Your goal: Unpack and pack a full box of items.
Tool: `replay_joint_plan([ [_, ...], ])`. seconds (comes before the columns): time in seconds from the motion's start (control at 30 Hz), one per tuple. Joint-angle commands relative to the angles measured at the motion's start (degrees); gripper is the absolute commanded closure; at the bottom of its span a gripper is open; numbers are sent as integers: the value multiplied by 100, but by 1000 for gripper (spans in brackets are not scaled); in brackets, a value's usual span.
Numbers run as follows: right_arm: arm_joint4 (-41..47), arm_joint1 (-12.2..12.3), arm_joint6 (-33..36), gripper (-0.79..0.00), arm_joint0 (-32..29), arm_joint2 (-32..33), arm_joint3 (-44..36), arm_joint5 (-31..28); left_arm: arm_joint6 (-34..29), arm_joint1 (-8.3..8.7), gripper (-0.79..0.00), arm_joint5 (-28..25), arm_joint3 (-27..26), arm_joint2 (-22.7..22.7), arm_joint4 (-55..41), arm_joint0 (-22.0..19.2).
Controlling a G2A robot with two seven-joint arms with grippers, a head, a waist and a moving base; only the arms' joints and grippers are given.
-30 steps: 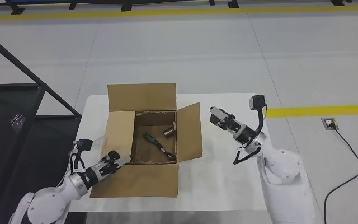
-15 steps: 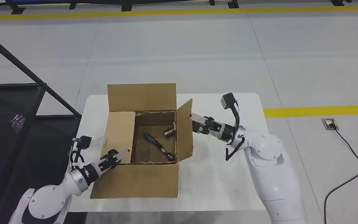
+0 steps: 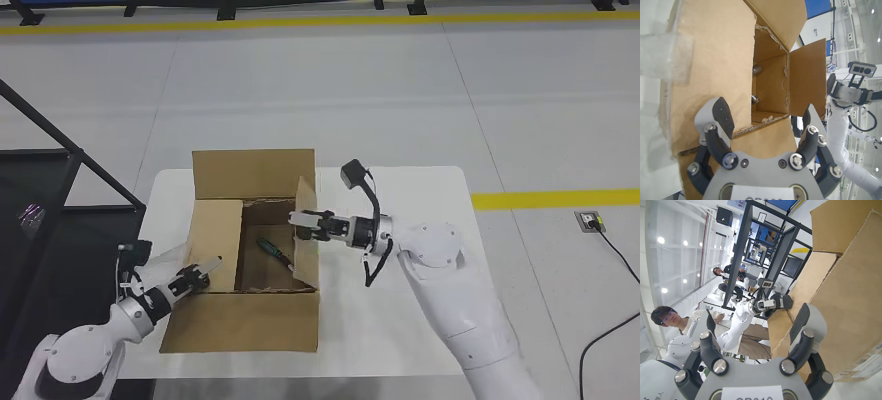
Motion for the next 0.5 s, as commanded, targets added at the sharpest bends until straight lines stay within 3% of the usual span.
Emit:
replay_joint_plan([
  [0.0,71,-42,-57,-785,127,-158,271,-78,21,3,-785,28,15,-63,-94,6],
  [0.27,-16,-235,-382,-785,547,-812,1169,-157,161,9,-785,-3,-47,-259,-297,93],
  [0.47,-229,-352,-668,-785,777,-1142,1622,-109,65,55,-785,-523,-95,-1096,-793,428],
])
